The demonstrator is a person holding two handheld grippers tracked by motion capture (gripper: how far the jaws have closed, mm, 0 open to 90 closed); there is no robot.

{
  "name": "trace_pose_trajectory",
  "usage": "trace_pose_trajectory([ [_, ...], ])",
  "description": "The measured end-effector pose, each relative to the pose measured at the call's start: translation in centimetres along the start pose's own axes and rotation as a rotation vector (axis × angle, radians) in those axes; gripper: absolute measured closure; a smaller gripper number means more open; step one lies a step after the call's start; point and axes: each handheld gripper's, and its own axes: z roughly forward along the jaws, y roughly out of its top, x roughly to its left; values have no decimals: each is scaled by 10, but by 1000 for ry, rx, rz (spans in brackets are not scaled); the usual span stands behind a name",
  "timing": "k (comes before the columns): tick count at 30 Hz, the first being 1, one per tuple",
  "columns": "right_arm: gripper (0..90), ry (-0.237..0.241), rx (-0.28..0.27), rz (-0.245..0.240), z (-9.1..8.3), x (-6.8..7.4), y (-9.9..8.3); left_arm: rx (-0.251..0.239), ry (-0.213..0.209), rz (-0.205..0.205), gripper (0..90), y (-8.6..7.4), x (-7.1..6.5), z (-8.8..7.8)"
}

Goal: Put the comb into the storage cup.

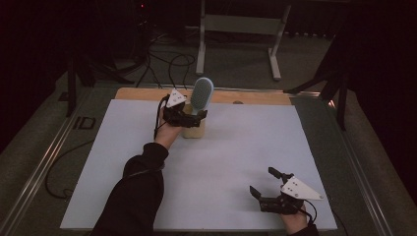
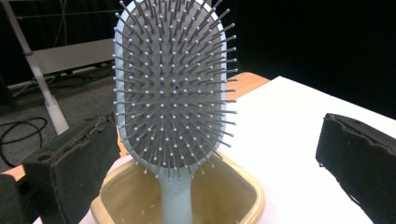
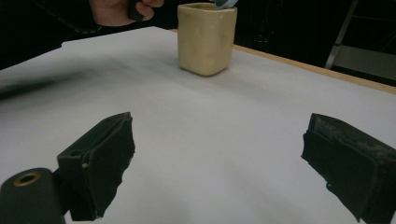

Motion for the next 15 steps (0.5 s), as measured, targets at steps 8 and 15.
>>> trace_pose_trajectory([
  [8, 87, -2, -1, 3, 0, 0, 0, 13, -20, -2, 0, 6, 1, -5],
  [15, 87, -3, -2, 6, 0, -1, 0, 31, -61, -7, 0, 9, 3, -11],
])
